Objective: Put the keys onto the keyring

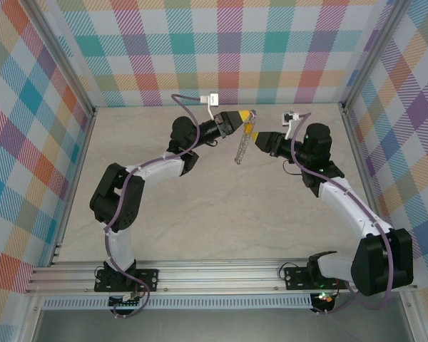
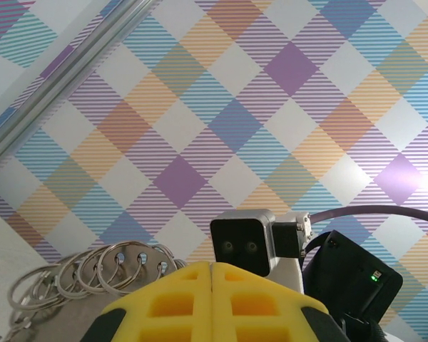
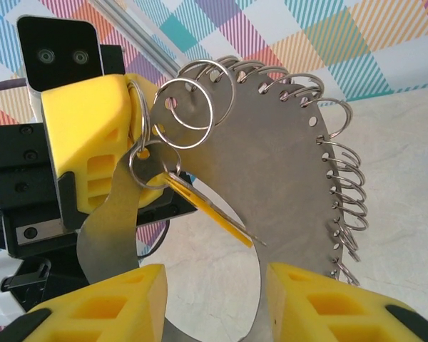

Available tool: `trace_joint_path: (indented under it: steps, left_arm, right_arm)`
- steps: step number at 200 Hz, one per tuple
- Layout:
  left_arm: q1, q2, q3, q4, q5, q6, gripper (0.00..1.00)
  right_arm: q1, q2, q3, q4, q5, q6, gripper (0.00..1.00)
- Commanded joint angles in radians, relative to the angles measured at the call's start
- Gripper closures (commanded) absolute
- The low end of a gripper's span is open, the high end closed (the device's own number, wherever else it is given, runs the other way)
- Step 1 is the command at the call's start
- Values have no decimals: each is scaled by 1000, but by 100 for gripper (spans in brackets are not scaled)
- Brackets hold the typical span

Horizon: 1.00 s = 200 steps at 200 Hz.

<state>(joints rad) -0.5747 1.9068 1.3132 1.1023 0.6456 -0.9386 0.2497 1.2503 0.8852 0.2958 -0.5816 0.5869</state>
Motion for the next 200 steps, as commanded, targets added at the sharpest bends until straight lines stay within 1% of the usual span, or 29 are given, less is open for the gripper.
trace_joint_path:
  steps: [1, 85, 147, 171, 200]
  left_arm:
    - [-10, -18, 8, 54, 14, 16, 100]
    - [-9, -19, 7, 54, 19, 17, 100]
    - [-9, -18, 5, 55, 20, 17, 100]
    - [-10, -18, 5, 55, 20, 17, 100]
    - [-10, -19, 4, 56, 20, 17, 100]
  right_arm:
    - [13, 19, 4, 82, 7, -13, 59]
    - [45, 90, 60, 118, 29, -9, 58]
    - [59, 103, 81, 124, 36, -12, 59]
    - [62, 110, 88, 125, 31, -14, 64]
    - [66, 109, 90, 122, 24, -16, 79]
